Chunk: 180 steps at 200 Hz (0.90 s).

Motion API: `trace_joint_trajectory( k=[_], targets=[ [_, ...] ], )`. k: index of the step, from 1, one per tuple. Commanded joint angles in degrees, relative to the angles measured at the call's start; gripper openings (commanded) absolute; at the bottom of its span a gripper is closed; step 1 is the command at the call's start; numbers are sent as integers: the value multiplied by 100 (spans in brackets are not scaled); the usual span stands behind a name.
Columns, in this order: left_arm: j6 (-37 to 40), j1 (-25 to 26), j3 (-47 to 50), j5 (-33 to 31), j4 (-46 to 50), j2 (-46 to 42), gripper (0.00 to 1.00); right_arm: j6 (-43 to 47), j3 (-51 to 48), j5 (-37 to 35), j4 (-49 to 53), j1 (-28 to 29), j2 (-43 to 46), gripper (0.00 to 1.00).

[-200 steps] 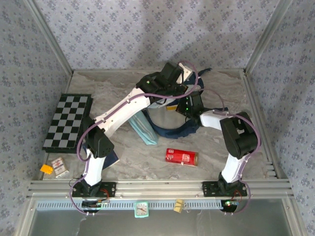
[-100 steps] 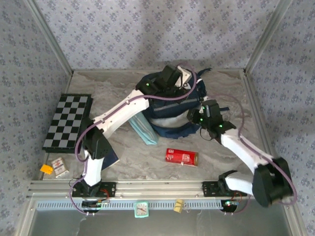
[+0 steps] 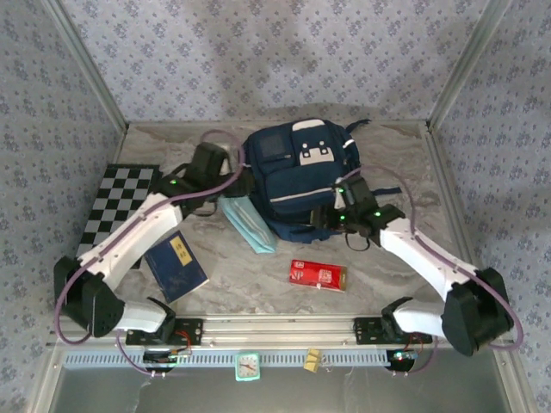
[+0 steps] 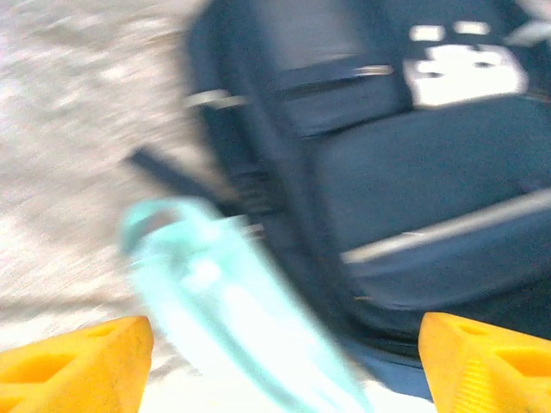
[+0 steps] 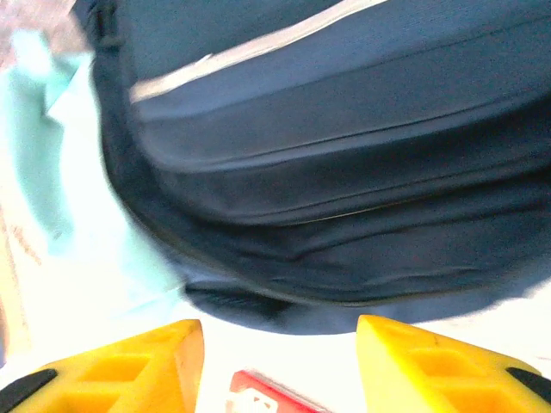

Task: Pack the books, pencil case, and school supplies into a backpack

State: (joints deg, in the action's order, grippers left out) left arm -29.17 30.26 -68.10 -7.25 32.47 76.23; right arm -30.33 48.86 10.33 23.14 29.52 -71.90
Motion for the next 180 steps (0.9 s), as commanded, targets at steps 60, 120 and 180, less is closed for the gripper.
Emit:
trace_joint_trajectory(
  k=[60, 120, 180],
  targets=[
    [-2089, -2584, 2094, -442, 1221, -1533, 100, -19, 1312, 481, -917, 1319, -1879, 63],
    [-2712, -3790, 2968, -575, 1625, -1890, 100, -20, 1896, 641, -723, 1614, -2594, 67],
    [-3206, -3901, 3814, -414, 1292, -2026, 100, -105, 2051, 576, -685, 1687, -2746, 68]
  ],
)
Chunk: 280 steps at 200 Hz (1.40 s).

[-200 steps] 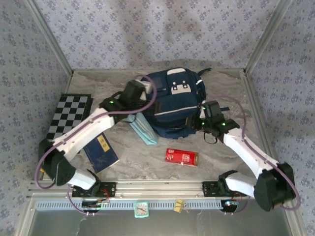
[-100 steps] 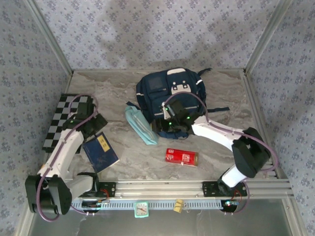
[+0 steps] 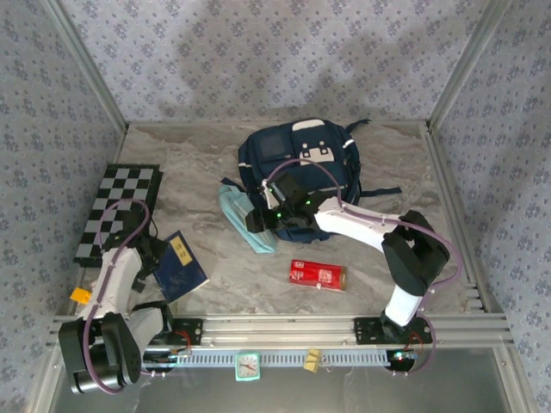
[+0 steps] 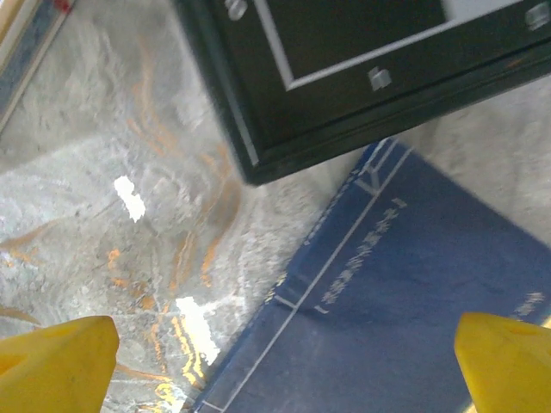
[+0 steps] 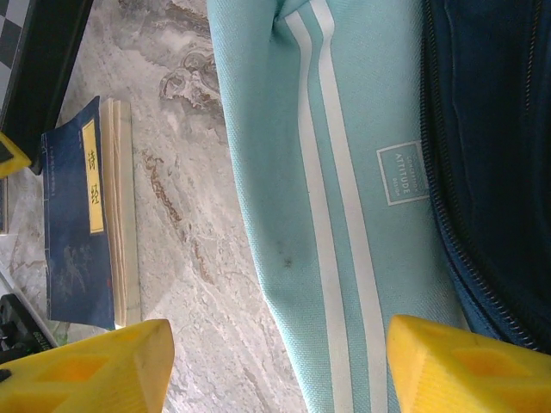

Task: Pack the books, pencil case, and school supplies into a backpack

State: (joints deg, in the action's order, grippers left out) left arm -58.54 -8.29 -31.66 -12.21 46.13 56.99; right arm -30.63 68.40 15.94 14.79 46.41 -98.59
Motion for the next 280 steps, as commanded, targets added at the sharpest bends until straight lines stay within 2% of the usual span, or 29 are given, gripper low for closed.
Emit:
trace_joint_trajectory(
  k=[1, 32, 106, 126, 140, 171, 195, 235, 268, 280],
  targets=[
    [-270, -47, 183, 98, -98, -102, 100, -74, 96, 14, 149, -2, -75, 68],
    [-336, 112, 353, 531, -474, 36, 100, -66, 160, -29, 221, -13, -123, 68],
    [-1422, 1793, 293, 786, -1375, 345, 100, -83, 319, -127, 430, -62, -308, 69],
    [-1450, 2132, 50, 860, -1692, 659, 100, -115, 361, -96, 417, -80, -368, 69],
    [-1299, 2215, -166, 699, -1528, 824, 100, -132, 448, 30, 464, -72, -436, 69],
    [-1239, 2201, 136, 484, -1578, 427, 97, -205, 834, 125, 725, 173, -707, 64],
    [-1002, 2027, 232, 240, -1209, 45, 94, -250, 1365, 212, 912, 379, -1163, 58],
    [-236, 1067, 593, 1129, -1287, -289, 85, -171, 2646, 193, 1444, 697, -2178, 53],
    [62, 921, 757, 1608, -1615, -383, 72, -88, 3438, 209, 1814, 785, -2824, 49],
    [132, 886, 776, 1725, -1693, -408, 70, -7, 3631, -15, 1940, 865, -2862, 48]
  ],
)
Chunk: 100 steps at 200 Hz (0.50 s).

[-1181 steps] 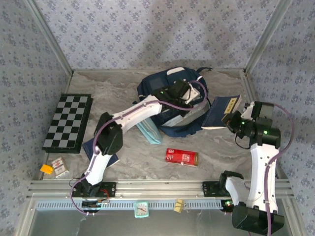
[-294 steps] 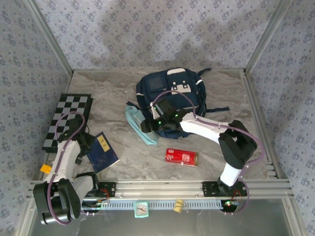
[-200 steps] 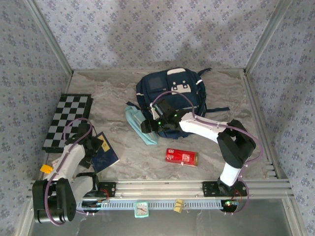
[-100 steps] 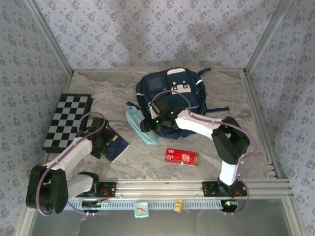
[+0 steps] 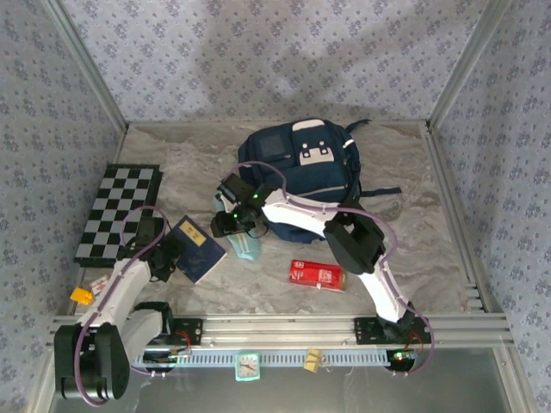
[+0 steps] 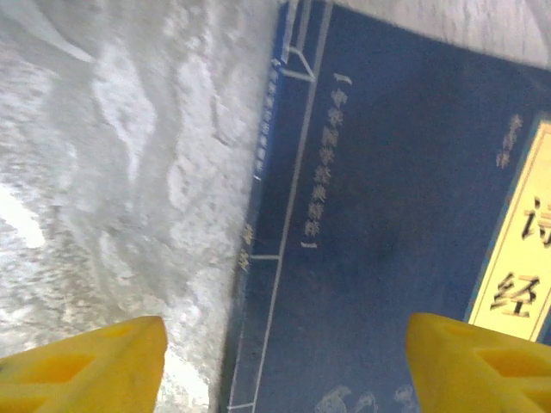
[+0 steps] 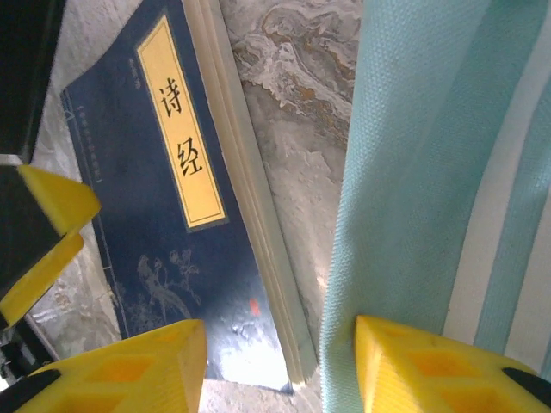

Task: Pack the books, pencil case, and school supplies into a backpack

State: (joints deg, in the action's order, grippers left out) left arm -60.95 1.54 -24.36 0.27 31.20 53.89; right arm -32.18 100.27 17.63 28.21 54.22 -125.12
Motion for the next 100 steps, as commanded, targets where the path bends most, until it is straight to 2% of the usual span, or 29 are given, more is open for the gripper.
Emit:
trace_joint_trajectory(
  k=[1, 34, 54, 73, 100],
  targets=[
    [382, -100, 50, 493, -210, -102, 70, 148, 444, -183, 598, 85, -208, 48],
    [528, -258, 63, 693, -235, -90, 69, 125, 223, -905, 996, 243, 361, 49],
    [559, -385, 111, 727, -257, -90, 68, 128, 462, -1396, 1435, 418, 515, 51],
    [602, -457, 158, 748, -283, -93, 66, 143, 709, -1637, 1620, 570, 358, 50],
    [630, -596, 239, 871, -364, -108, 62, 98, 1403, -1481, 1862, 621, -282, 44]
  ],
)
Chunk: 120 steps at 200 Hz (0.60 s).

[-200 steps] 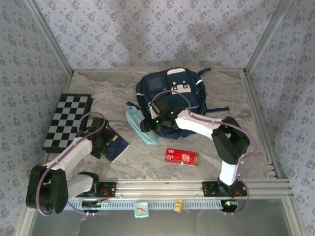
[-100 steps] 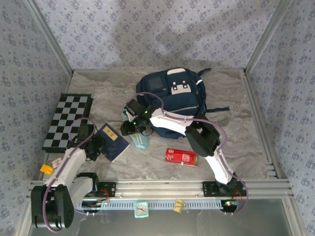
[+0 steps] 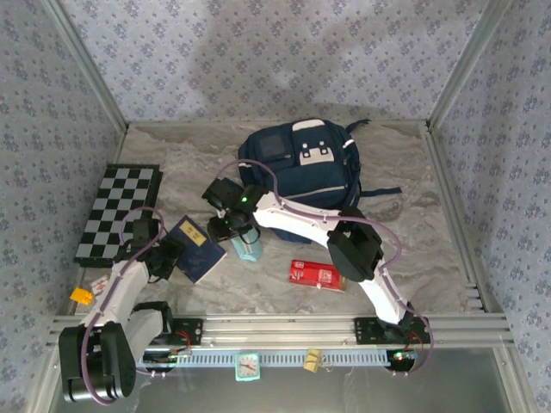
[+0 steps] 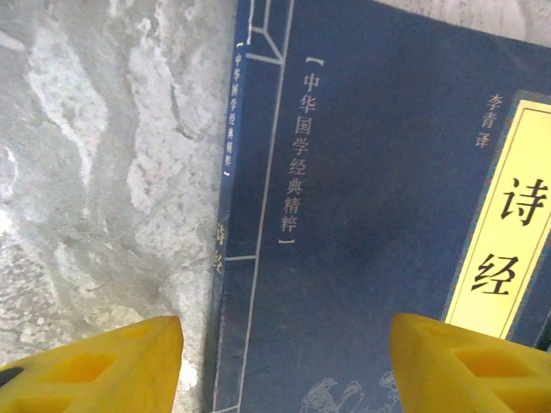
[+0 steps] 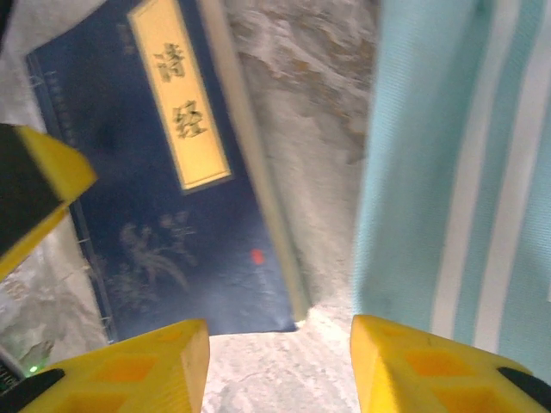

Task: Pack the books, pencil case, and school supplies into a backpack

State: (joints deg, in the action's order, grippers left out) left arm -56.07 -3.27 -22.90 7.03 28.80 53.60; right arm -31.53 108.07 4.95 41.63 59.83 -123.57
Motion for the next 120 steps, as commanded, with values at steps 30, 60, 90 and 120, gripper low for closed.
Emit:
trace_joint_trajectory(
  k=[30, 60, 90, 120],
  targets=[
    [253, -273, 114, 245, -63, -84, 58, 68, 1391, -64, 800, 16, -1107, 38],
    [368, -405, 125, 356, -102, -76, 55, 85, 1858, 15, 995, -33, -1577, 37],
    [435, -447, 144, 509, -275, 60, 53, 68, 1954, 107, 897, -180, -1776, 43],
    [556, -447, 110, 877, -659, 316, 51, 79, 1840, 612, 621, -208, -1906, 51]
  ],
)
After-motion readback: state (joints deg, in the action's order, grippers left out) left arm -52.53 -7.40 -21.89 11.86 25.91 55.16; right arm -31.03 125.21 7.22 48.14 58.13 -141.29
